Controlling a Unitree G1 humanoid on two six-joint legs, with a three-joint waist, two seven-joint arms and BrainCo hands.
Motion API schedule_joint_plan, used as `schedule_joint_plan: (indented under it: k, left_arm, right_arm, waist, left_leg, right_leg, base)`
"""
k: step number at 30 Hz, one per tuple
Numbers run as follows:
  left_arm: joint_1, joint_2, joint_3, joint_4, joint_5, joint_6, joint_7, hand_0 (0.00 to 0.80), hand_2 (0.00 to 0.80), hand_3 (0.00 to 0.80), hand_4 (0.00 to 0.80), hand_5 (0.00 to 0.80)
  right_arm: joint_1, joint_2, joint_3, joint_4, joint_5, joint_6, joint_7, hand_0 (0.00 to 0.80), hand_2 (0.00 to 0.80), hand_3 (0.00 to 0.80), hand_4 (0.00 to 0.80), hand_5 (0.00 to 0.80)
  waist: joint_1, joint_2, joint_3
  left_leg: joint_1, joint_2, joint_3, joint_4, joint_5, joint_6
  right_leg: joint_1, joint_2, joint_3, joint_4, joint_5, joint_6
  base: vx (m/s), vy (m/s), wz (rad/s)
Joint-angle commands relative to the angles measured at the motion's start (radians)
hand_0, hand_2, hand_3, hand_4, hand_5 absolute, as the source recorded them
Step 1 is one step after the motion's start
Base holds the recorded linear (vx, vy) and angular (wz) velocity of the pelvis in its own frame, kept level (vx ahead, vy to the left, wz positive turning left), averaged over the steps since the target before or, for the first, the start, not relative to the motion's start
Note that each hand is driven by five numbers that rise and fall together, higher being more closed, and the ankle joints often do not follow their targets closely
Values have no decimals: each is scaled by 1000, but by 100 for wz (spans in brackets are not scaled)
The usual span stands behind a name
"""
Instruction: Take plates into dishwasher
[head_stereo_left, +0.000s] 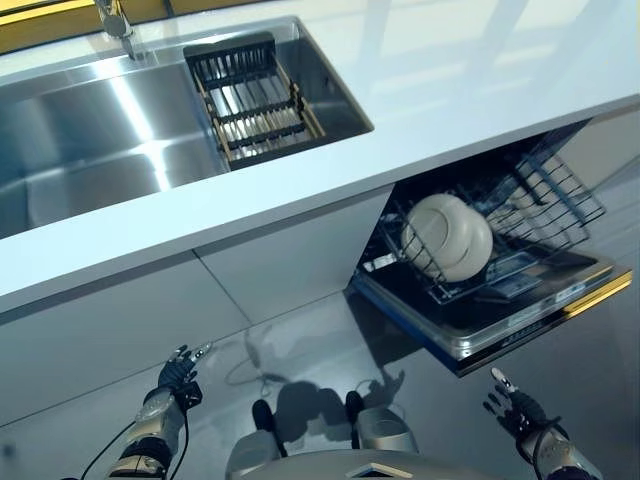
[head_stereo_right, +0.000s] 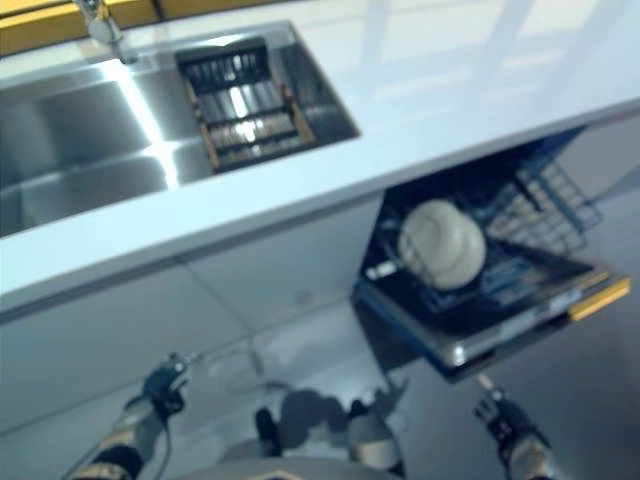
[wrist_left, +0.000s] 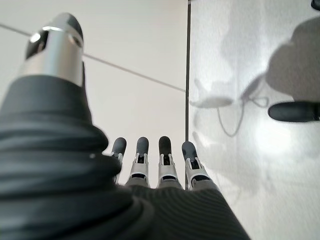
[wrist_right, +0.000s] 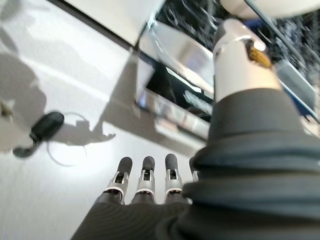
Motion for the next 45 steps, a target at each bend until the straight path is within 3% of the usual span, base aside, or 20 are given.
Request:
schedule_joint_plan:
  k: [1, 8, 21, 28, 38, 45]
  left_arm:
    - [-56, -8, -14, -32, -46, -35, 4, 0, 0, 0, 0, 0]
    - [-49, -37, -34, -44, -77, -54, 10, 0, 0, 0, 0, 0]
    - [-21, -49, -57, -107, -135, -67, 16, 0, 0, 0, 0, 0]
    - [-6, -56, -71, -120, -138, -61, 16, 0, 0, 0, 0, 0]
    - [7, -51, -88, -128, -153, -66, 16, 0, 0, 0, 0, 0]
    - [32, -33, -70, -134, -131, -48, 28, 0, 0, 0, 0, 0]
  right_arm:
    - [-53, -6, 15, -59, 59, -74, -14, 0, 0, 0, 0, 0]
    - [-98, -25, 33, -22, 55, -118, 39, 0, 0, 0, 0, 0]
    - [-224, -125, 48, -126, 64, -91, -32, 0, 0, 0, 0, 0]
    - [-275, -176, 39, -192, 64, -91, -77, 0, 0, 0, 0, 0]
    - [-375, -253, 33, -270, 40, -82, -132, 0, 0, 0, 0, 0]
    - [-388, -335, -19, -362, 14, -50, -143, 0, 0, 0, 0, 0]
  waist:
    - [29, 0, 51]
    - [44, 28, 109]
    - [71, 101, 167]
    - [82, 122, 174]
    - [91, 117, 167]
    - [101, 67, 122]
  left_leg:
    - [-49, -29, -22, 188, -132, 69]
    - [-95, -34, -38, 288, -165, 67]
    - [-124, -65, -68, 282, -135, 56]
    - [-120, -74, -76, 276, -127, 54]
    - [-94, -69, -73, 240, -117, 49]
    - [-46, -55, -74, 210, -128, 49]
  right_leg:
    - [-132, 9, -56, 171, 11, -34]
    - [-169, -26, -90, 274, -33, -61]
    - [-222, -61, -109, 332, -55, -74]
    - [-215, -74, -114, 335, -58, -74]
    - [-184, -66, -104, 296, -45, -67]
    - [-114, -47, -105, 243, -41, -60]
  base:
    - [-93, 20, 15]
    - [-53, 45, 6]
    - [-44, 56, 6]
    - [-5, 28, 6]
    - [-3, 3, -6]
    - [36, -49, 1]
